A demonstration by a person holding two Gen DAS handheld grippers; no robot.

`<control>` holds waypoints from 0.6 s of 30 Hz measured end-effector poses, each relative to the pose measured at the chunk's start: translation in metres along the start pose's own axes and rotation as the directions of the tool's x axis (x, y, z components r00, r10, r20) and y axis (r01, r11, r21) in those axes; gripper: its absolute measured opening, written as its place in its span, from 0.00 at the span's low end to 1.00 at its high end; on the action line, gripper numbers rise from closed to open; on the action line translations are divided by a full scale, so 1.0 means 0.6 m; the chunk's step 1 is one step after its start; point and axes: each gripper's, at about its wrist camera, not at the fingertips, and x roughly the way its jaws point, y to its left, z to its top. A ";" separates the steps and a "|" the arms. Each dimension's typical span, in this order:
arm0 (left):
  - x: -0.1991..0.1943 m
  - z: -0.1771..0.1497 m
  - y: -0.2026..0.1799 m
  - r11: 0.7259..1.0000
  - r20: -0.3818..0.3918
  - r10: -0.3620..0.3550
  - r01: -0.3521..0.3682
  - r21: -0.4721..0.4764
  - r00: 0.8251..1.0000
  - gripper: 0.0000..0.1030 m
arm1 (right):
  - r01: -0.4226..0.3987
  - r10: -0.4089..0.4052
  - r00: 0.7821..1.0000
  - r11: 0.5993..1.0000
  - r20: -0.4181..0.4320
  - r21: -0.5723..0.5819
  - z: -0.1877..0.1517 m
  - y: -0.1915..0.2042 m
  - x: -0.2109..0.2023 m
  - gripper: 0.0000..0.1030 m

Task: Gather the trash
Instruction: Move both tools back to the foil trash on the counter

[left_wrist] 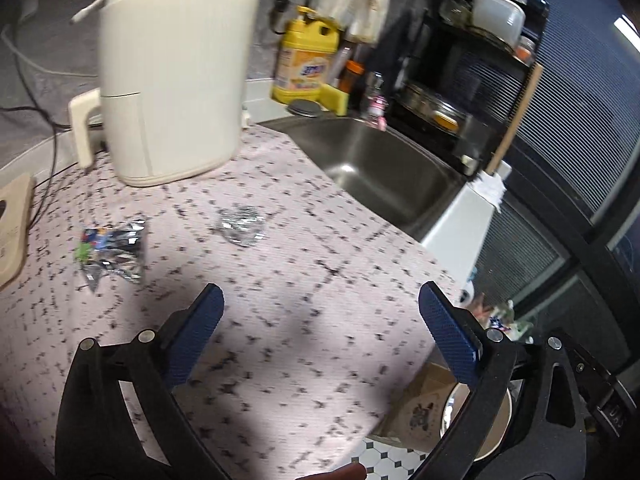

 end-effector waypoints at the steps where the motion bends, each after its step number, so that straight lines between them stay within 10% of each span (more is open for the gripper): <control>1: 0.000 0.002 0.012 1.000 0.002 0.009 -0.009 -0.010 1.000 0.94 | -0.008 0.008 1.000 1.000 -0.003 -0.007 0.000 0.012 0.005 0.92; 18: 0.012 0.023 0.231 0.978 -0.018 0.147 -0.148 -0.149 0.989 0.94 | -0.057 0.054 0.998 0.995 -0.044 -0.076 -0.030 0.176 0.063 0.92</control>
